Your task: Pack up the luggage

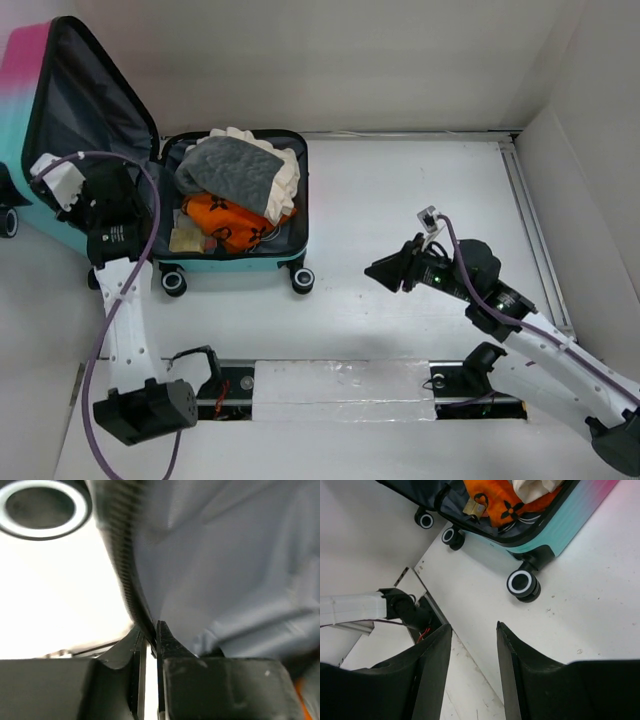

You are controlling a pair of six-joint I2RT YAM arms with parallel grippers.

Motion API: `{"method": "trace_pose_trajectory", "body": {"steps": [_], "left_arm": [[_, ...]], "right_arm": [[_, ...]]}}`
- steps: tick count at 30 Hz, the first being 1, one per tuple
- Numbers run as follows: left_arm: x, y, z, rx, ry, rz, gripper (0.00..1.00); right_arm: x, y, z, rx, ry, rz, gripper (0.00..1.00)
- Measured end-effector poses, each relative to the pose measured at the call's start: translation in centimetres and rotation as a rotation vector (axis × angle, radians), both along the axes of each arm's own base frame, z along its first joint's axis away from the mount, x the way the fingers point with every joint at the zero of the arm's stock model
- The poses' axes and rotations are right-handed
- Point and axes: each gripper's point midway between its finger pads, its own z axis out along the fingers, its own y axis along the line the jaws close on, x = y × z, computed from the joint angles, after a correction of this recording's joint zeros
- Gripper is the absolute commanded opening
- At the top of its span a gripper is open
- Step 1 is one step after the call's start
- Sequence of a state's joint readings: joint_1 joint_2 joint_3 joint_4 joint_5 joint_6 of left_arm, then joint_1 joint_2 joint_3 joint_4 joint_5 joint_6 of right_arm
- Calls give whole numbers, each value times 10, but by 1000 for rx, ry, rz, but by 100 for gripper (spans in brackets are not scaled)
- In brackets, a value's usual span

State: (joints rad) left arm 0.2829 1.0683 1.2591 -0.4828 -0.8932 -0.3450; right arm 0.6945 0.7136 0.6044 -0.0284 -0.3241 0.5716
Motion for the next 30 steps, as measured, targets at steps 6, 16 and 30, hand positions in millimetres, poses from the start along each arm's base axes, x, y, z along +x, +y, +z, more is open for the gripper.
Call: {"method": "trace_pose_trajectory", "body": {"steps": [6, 16, 30], "left_arm": [[33, -75, 11, 7, -19, -341, 0], [76, -189, 4, -77, 13, -1083, 13], [19, -350, 41, -257, -154, -2079, 100]], "right_arm": [[9, 5, -16, -34, 41, -11, 47], [21, 10, -25, -48, 100, -65, 47], [81, 21, 27, -13, 47, -250, 50]]}}
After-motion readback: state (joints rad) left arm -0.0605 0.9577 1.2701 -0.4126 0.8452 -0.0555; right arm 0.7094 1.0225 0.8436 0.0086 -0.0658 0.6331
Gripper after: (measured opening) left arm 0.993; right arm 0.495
